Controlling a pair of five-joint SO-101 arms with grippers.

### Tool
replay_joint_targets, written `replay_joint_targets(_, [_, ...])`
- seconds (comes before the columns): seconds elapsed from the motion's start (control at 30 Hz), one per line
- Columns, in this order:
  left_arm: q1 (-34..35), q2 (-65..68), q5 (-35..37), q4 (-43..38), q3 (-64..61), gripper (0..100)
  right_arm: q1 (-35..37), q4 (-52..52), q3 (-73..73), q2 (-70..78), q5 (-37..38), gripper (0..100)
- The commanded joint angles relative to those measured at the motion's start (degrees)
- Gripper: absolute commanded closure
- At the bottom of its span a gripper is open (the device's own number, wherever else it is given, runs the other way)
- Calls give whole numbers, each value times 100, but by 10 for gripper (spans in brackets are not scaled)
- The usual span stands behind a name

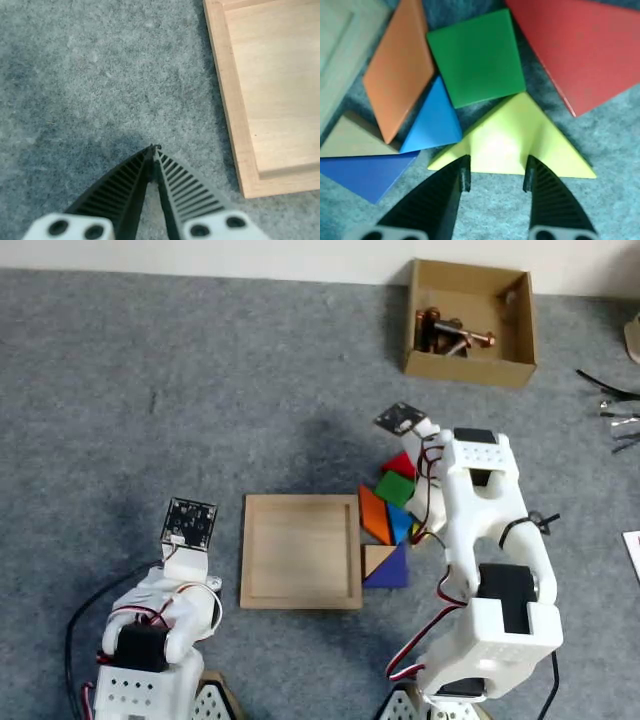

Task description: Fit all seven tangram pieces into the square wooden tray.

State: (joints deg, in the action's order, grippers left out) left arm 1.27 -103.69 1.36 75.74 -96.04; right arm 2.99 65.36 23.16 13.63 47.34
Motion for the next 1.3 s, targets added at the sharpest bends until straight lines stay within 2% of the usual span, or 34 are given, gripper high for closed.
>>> replay_joint_targets(0.0, [-40, -31, 35, 35, -110, 995, 215, 171, 198, 453, -114, 847])
replay_joint_targets(0.17, [-40, -31, 35, 35, -110, 995, 66, 145, 145, 453, -1231, 847])
replay_joint_targets(0.63, [-40, -31, 35, 35, -110, 995, 13, 180, -57, 426, -1222, 847])
replay_joint_targets(0.87, [-40, -31, 35, 35, -110, 995, -4, 215, -945, 435, -3253, 847])
replay_joint_targets(1.0, [-40, -31, 35, 35, -110, 995, 13, 1138, -1833, 444, -3578, 847])
replay_joint_targets(1.17, [-40, -31, 35, 35, -110, 995, 22, 1473, -2668, 479, -5125, 847])
replay_joint_targets(1.27, [-40, -31, 35, 35, -110, 995, 75, 1464, -2756, 479, -5600, 847])
